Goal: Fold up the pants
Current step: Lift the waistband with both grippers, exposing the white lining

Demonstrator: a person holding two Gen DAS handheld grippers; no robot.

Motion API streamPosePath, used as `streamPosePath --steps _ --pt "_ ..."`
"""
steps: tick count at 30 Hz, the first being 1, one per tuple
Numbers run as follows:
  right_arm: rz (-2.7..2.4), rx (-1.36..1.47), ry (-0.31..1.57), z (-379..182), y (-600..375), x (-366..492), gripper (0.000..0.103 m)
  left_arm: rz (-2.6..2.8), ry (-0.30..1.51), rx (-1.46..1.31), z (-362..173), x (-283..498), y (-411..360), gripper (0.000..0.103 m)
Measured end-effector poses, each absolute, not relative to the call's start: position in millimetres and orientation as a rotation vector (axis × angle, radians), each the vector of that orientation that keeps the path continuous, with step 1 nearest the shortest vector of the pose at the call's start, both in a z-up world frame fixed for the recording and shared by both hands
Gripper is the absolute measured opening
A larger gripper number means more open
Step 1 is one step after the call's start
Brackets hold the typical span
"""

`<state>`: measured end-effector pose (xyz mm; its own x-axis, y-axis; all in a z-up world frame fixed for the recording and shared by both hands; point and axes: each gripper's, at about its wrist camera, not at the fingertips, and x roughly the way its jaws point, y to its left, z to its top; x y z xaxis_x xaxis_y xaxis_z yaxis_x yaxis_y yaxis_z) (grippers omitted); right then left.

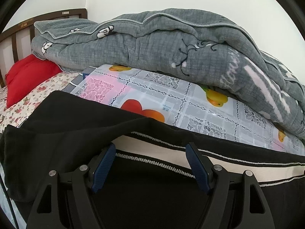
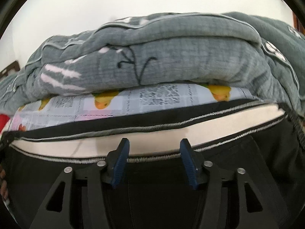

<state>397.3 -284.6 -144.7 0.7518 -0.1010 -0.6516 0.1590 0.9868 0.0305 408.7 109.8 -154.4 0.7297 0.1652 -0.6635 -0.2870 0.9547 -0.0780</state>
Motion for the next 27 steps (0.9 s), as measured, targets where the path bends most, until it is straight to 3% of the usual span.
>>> streamPosePath --steps 7,27 --pt "-0.087 0.028 0.688 -140.9 -268.3 393.5 0.063 0.232 0.700 -0.169 -152.5 407.0 106.2 0.075" --pt "-0.019 -0.007 0.600 -127.4 -255.4 376.8 0.063 0.135 0.553 -0.079 -132.8 387.1 83.0 0.075"
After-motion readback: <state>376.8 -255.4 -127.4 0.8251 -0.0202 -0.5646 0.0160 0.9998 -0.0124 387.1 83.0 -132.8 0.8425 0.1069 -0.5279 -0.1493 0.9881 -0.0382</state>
